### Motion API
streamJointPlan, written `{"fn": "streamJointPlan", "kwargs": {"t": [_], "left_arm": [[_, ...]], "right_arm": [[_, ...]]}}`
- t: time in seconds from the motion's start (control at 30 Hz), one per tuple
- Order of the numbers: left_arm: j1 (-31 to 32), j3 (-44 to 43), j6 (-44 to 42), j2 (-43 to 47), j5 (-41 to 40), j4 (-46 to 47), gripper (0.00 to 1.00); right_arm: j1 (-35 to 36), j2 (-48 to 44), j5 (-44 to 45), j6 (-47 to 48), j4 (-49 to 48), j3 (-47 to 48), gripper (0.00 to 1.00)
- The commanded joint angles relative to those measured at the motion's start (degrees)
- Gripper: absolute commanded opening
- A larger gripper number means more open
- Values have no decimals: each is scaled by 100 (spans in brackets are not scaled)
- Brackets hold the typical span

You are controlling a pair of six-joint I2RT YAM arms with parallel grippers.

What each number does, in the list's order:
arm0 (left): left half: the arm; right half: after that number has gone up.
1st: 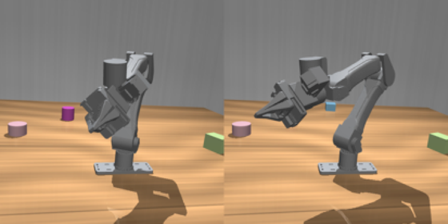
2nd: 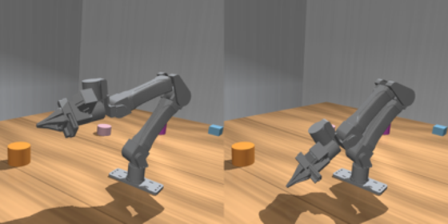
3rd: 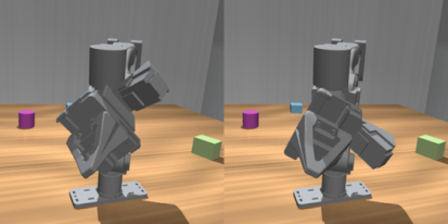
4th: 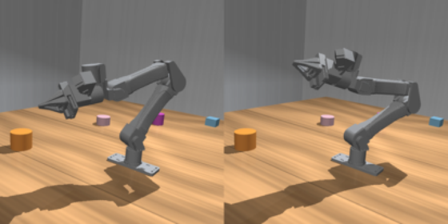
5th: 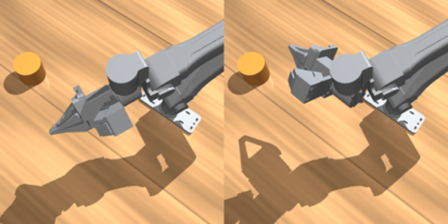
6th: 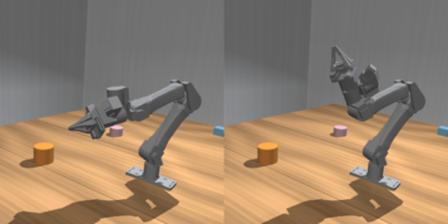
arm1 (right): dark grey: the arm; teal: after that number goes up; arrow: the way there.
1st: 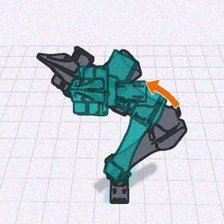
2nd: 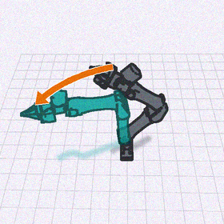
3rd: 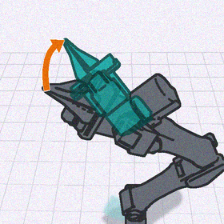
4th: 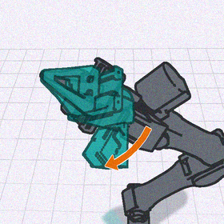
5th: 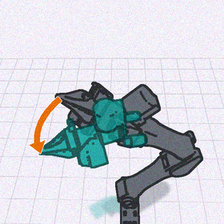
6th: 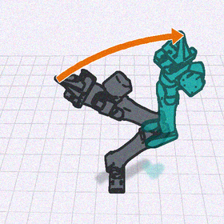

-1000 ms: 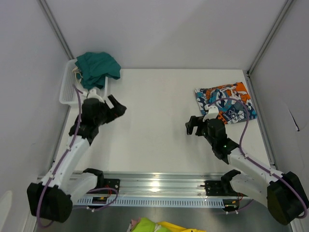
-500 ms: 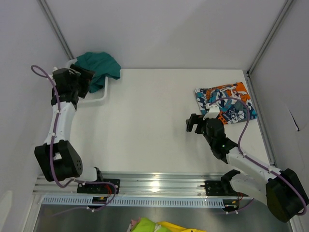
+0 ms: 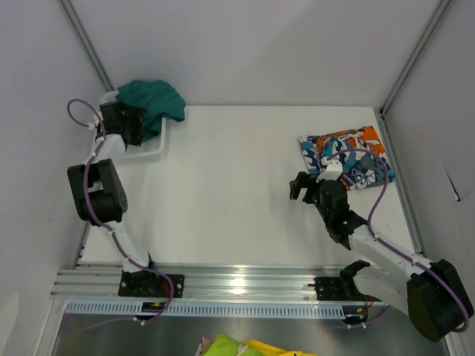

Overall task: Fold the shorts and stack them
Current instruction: Grab the shorts from the pile

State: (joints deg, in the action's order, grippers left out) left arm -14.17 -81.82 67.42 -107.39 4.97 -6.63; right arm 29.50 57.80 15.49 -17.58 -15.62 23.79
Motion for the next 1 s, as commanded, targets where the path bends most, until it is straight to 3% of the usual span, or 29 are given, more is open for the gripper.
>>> {"fn": "streamJointPlan", "kwargs": {"t": [0.0,0.1,0.4,0.5,0.57,0.7,0.83,0.97], "left_arm": [[-68,-439,386,-431,171,583,99],[-121,-501,544,-756,153,1119,86],[-208,-958,852,-1301,-23,1726,66],[-244,-1125,843,-1372,-31,1779,46],[-270,-1291,826,-1398,-40,1806,40],[-367,-1599,869,-1574,223,2165,0],[-384,-1706,1045,-1653,592,2587,0],[-270,-1574,1116,-1163,777,2720,0]], "right_arm": [[-119,-111,-37,-122,-328,64,99],[-155,-137,-37,-131,-354,47,99],[-225,-181,-63,-140,-433,-6,99],[-234,-155,-98,-140,-434,11,99],[-234,-146,-116,-131,-425,20,99],[-234,-164,-134,-131,-442,20,100],[-234,-137,-160,-123,-460,29,100],[-234,-76,-169,-122,-442,55,99]]}}
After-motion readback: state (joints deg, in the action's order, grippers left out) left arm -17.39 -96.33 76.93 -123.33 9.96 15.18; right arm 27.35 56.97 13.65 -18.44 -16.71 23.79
